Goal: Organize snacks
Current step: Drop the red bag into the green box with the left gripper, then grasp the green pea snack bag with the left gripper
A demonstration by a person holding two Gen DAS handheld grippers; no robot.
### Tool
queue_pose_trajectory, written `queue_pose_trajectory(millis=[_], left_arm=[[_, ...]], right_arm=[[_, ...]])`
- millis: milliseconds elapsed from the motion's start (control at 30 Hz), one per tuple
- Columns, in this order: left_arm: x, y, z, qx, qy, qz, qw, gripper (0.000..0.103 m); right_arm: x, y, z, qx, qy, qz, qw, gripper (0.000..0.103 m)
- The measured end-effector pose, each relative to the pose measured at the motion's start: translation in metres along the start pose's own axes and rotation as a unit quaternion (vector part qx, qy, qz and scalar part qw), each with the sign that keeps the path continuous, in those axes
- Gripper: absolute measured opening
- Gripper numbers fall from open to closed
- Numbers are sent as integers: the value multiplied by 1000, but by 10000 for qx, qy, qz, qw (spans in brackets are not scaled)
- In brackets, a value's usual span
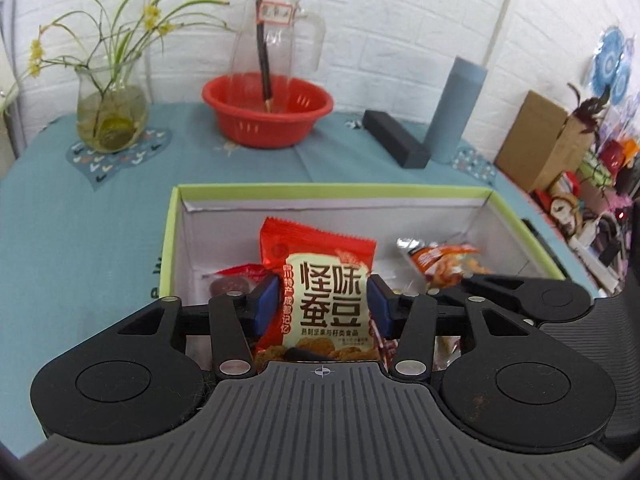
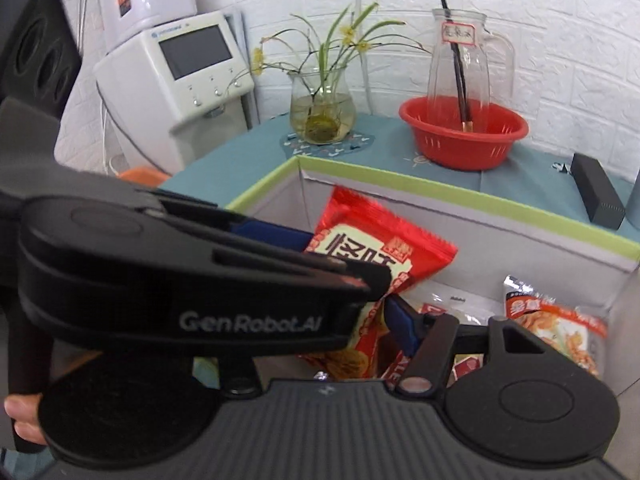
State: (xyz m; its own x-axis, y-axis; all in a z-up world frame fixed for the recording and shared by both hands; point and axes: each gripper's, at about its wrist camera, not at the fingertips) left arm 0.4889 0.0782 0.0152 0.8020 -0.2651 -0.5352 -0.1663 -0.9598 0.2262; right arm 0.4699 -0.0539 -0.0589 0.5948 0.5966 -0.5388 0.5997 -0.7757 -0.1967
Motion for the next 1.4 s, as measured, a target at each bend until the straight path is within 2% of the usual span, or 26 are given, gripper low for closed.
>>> queue_pose_trajectory(millis=[33,100,233,267,333,467,600,733,833,933,1033,1233,1300,1333,1400], left_arm=[[-6,-1,-1,-61,64,43,10000,47],[-27,3,-4,-80,308,78,9995,51],[-87,18,0,149,873,233,9958,68],[-101,21,5,185,959,275,9948,71],[-127,28,20,230,1046,457,9932,73],[-151,41,63,277,825,744,9934,73],[-158,51,111,181,314,680,9970,69],[-185,58,159,-129,-22,1106,9938,69],[-198,72,188,-24,-202,1242,9920,69],[-198,83,200,114,-374,1272,9911,67],[-192,90,206,118,-552,1423,9882,65],[-186,95,214,-268,-880,1774,9798,63],[-190,102,218,-249,-921,1879,9775,63],[-192,109,220,-189,-948,1948,9761,63],[-197,118,222,-18,-909,1855,9784,63]], right_arm=[[-5,0,0,23,62,2,10000,73],[-28,-2,-3,23,336,42,9994,79],[-111,-15,4,-55,1322,194,9910,95],[-134,-20,12,-51,1526,186,9881,95],[-166,-29,33,44,1646,153,9862,95],[-205,-51,93,253,1411,257,9893,95],[-229,-77,155,257,968,455,9939,95],[-246,-92,197,183,645,705,9953,95],[-251,-89,211,534,511,661,9951,95],[-256,-95,218,658,488,366,9960,95],[-247,-103,220,490,387,185,9979,95],[-228,-105,221,14,227,251,9994,95],[-230,-105,222,-15,240,220,9995,96],[-233,-104,224,6,242,206,9995,100],[-239,-103,227,32,282,234,9993,101]])
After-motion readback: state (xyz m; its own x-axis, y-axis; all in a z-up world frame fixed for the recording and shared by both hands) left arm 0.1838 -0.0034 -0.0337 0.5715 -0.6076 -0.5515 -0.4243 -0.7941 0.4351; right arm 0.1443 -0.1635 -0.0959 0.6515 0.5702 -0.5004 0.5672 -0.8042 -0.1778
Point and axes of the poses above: each gripper's, at about its wrist camera, not at the fingertips, and x roughly the way its jaws point, y to its right, z to its underside, and after that the axes turned 8 degrees about y, right-handed
